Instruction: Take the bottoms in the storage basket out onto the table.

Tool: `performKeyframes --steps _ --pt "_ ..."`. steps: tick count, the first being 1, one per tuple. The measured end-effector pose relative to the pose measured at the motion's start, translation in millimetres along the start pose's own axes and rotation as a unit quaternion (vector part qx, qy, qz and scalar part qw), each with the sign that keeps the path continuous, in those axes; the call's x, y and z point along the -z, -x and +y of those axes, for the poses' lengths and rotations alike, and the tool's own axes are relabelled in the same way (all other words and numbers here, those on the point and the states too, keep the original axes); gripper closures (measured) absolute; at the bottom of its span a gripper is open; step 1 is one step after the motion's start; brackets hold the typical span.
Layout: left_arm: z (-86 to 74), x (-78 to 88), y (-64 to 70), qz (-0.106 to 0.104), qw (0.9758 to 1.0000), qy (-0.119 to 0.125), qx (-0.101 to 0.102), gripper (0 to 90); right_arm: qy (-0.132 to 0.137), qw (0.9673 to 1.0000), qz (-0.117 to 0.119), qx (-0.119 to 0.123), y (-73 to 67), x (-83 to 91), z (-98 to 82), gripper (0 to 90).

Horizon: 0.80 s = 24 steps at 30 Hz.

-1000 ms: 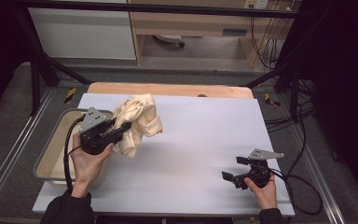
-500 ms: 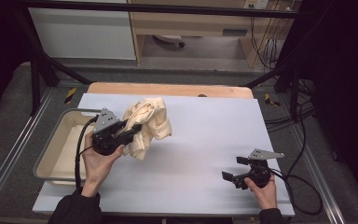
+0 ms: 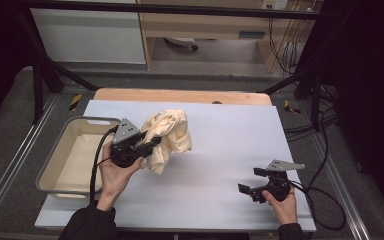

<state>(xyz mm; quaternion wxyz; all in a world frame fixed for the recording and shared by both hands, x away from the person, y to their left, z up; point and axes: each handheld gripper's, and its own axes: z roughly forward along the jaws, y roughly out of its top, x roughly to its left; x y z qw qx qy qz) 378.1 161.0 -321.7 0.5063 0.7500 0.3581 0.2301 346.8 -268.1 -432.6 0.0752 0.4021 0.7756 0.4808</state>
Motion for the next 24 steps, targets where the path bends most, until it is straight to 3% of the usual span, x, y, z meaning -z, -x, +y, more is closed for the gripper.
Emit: performKeyframes --steps 24 --pt "-10.6 -33.7 16.7 -0.012 0.9995 -0.027 -0.008 65.7 0.0 1.0 0.0 0.001 0.0 -0.1 -0.1 0.5"
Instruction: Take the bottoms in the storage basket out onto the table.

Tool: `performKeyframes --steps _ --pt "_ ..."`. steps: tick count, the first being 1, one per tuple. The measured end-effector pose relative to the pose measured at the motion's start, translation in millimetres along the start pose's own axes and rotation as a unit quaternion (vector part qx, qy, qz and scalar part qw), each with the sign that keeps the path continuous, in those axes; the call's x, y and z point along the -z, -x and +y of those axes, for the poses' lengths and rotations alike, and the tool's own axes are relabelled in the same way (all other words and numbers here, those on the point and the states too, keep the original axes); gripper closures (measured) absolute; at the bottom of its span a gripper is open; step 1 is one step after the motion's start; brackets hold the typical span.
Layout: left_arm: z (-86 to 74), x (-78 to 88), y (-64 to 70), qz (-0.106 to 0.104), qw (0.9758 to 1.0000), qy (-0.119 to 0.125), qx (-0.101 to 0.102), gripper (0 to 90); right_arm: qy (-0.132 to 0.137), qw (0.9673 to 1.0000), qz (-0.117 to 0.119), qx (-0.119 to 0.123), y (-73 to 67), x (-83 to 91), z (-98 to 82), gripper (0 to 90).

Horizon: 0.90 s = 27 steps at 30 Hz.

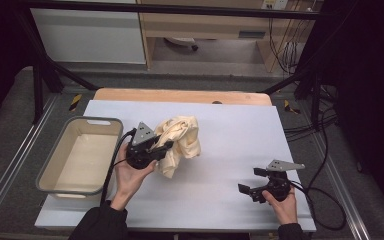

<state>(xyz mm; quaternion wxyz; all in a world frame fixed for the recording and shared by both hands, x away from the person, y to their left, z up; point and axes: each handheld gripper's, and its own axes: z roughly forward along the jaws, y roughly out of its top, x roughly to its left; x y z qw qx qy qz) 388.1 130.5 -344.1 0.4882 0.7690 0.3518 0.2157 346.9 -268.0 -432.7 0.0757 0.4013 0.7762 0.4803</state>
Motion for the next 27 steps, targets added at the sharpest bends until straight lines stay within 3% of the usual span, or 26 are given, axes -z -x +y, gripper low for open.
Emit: performKeyframes --steps 27 --pt "-13.1 -37.3 11.2 -0.005 0.9997 -0.025 0.0 65.4 0.0 1.0 0.0 0.001 0.2 -0.1 -0.1 0.5"
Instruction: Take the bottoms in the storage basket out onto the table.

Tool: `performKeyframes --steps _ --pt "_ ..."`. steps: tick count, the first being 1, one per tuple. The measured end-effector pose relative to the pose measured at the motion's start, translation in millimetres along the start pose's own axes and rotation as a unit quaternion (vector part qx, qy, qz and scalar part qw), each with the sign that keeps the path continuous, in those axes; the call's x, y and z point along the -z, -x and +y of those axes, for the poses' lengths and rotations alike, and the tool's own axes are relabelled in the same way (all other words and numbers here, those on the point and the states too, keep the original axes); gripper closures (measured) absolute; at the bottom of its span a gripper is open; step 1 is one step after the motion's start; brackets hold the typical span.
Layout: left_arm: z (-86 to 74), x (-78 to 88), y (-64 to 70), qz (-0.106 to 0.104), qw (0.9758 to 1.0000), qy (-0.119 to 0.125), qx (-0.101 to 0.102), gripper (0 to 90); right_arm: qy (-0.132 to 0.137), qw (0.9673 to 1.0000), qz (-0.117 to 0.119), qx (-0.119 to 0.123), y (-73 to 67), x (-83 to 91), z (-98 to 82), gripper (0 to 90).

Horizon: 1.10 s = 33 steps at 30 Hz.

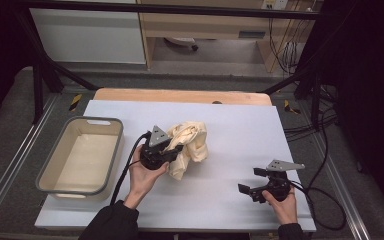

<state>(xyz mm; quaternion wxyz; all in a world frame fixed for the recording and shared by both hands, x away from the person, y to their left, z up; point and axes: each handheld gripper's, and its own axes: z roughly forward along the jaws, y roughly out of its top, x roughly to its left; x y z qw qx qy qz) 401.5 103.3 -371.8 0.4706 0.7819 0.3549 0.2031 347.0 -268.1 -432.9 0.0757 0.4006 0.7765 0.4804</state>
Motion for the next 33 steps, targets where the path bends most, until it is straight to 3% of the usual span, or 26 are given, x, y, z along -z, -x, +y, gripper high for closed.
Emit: performKeyframes --steps 33 --pt "-23.2 -29.4 10.6 -0.003 0.9991 -0.041 -0.014 61.0 0.0 1.0 0.0 0.0 -0.1 -0.1 0.0 0.5"
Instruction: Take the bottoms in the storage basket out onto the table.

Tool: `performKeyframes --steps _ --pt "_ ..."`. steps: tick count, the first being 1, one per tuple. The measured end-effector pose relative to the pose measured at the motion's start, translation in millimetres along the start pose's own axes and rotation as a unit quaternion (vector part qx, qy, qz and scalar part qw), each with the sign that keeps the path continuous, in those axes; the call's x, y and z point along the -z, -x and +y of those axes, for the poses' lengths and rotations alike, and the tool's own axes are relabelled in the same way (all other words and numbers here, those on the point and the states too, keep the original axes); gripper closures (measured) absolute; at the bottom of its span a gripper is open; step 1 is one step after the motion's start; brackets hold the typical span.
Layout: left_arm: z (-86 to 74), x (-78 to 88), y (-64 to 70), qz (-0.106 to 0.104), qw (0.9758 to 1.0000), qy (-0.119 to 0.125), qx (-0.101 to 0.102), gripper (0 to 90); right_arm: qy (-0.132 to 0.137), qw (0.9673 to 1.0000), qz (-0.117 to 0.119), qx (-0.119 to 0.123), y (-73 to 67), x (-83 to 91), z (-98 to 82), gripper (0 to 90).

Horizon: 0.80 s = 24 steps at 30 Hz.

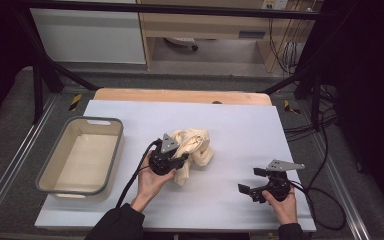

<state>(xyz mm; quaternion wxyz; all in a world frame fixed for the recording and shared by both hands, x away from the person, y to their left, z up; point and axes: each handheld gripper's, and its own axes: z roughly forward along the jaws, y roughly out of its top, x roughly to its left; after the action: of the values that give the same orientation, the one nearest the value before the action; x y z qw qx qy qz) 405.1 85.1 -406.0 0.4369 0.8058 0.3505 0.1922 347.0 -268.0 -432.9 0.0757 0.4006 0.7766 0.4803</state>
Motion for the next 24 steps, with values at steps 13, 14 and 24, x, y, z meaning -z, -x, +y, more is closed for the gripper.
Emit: performKeyframes --steps 13,14,24 --pt "-2.5 -6.0 2.2 -0.001 0.9999 -0.012 -0.004 55.0 0.0 1.0 0.0 -0.001 -0.1 0.2 0.0 0.5" --pt "-2.5 -6.1 2.2 -0.001 0.9999 -0.013 -0.004 54.5 0.0 1.0 0.0 -0.001 -0.1 0.1 0.0 0.5" --pt "-1.9 -7.0 1.4 -0.001 0.9996 -0.027 -0.007 45.9 0.0 1.0 0.0 0.0 -0.1 -0.1 0.0 0.5"
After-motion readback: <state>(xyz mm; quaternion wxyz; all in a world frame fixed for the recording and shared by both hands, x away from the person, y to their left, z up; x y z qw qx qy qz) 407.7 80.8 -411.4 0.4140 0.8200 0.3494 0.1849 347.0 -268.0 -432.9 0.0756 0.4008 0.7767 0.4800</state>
